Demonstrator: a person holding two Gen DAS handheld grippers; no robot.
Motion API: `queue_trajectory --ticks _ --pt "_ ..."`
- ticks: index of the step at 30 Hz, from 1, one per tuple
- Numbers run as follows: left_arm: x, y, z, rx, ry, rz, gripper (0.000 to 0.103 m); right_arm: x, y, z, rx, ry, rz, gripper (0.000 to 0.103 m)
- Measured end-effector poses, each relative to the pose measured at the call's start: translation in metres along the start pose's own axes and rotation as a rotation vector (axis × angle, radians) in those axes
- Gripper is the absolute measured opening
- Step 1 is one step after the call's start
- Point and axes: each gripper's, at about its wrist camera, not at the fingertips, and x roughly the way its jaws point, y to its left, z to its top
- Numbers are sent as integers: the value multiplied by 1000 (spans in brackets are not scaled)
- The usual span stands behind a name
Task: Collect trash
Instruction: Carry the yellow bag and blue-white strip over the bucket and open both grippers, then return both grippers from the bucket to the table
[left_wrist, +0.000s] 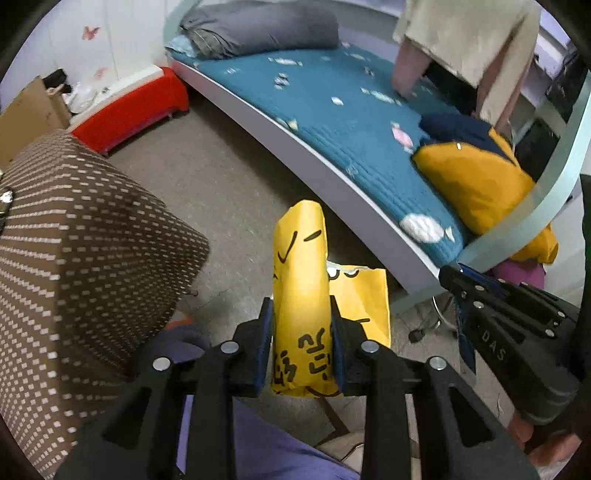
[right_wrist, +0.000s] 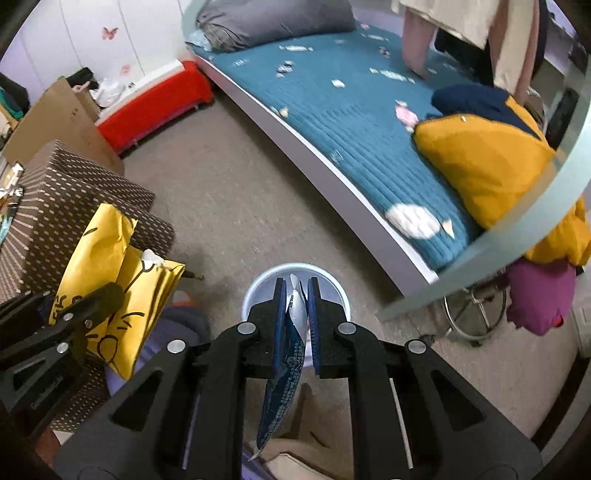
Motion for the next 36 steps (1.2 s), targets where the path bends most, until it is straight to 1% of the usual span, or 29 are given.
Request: queue_trajectory --ticks 1,2,3,4,5,9,13,20,25,26,28,29,32,36 --pt "6 -4 1 10 13 -4 32 2 -3 -1 5 7 -5 12" --pt "11 -8 1 18 15 -4 41 5 -6 -3 10 15 -8 12" --pt "15 -11 2 28 11 -2 45 8 -9 -6 18 25 -11 12" --pt "19 -16 2 42 5 6 56 11 -13 -8 28 35 -12 12" --pt "24 -20 2 46 9 20 59 12 -14 -9 34 40 -12 12" --pt "35 -24 2 51 35 8 59 17 -22 -13 57 56 -17 12" --pt "38 -16 0 35 40 13 61 20 -22 -13 60 62 -19 12" --pt "31 8 -4 2 35 32 64 33 -6 -10 29 84 -5 12" --pt "30 26 -6 -36 42 62 66 37 10 0 8 87 15 13" --pt "30 29 -7 -44 41 70 67 38 12 1 7 85 15 15" --pt "29 34 -8 -52 42 77 69 41 15 5 -4 78 -16 40" --pt "30 35 -8 -56 44 76 69 43 15 6 -4 76 -41 62" --pt "28 39 -9 -57 46 79 69 42 16 6 -20 55 -53 63" --pt "31 41 -10 -62 57 73 70 46 17 1 -20 84 -47 63"
